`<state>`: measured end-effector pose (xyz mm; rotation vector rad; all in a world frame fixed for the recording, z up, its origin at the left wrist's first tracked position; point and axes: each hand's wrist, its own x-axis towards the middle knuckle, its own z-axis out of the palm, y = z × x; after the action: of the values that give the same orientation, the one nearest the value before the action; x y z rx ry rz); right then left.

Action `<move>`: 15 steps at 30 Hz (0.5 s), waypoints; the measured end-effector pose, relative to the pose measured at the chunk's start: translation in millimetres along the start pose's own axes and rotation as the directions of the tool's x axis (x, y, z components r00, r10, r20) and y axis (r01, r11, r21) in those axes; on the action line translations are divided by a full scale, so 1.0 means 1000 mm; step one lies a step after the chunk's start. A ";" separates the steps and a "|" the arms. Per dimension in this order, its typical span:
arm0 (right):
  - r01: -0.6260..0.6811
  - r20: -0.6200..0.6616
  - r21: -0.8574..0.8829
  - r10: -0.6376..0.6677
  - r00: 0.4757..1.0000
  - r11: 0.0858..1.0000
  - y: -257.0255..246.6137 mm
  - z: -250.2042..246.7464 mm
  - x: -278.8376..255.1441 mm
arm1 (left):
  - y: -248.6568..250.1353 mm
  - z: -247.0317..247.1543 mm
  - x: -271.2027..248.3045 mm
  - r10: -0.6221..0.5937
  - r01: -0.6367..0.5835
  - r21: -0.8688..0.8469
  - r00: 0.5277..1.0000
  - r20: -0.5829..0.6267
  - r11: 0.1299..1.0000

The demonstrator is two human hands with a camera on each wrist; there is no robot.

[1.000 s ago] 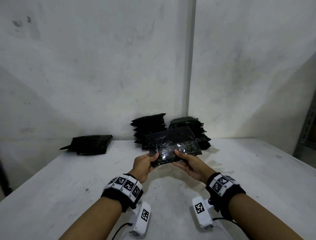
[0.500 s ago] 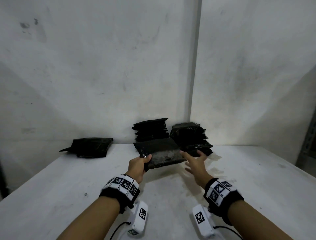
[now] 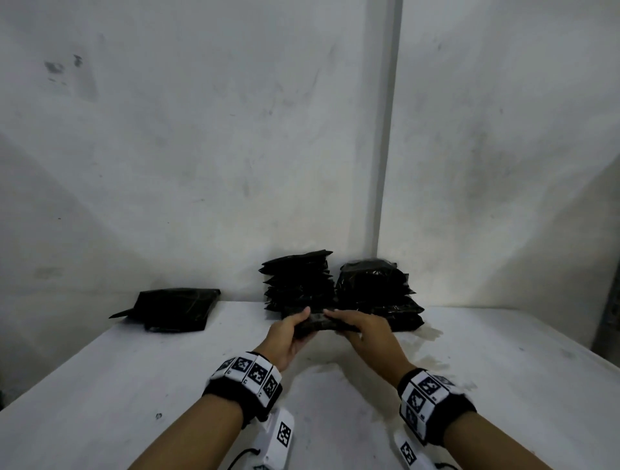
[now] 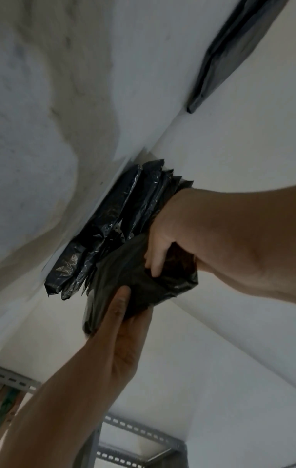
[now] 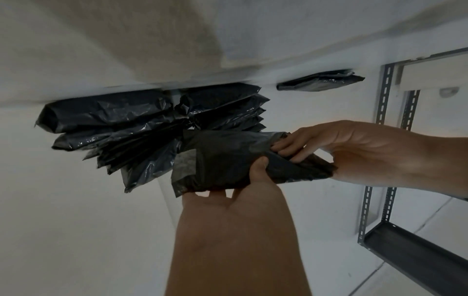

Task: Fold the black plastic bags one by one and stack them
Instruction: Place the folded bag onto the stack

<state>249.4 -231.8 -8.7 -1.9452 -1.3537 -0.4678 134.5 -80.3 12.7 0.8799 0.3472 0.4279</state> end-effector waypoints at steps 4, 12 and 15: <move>0.076 -0.157 -0.026 -0.079 0.984 0.997 0.007 -0.019 0.022 | 0.008 0.011 0.013 -0.017 0.009 0.230 0.999 0.032 0.973; 0.034 -0.238 -0.462 -0.161 0.958 0.886 0.042 -0.040 0.077 | -0.009 -0.002 0.069 0.044 -0.164 0.929 0.986 0.159 0.332; -0.065 -0.270 -0.493 -0.082 0.959 0.868 0.063 -0.036 0.097 | -0.016 0.009 0.085 0.049 -0.196 0.968 0.980 0.191 0.155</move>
<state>347.7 -206.7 56.5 -2.1651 -1.1257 -1.1525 215.6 -52.6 -4.5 2.3083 0.4444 0.2400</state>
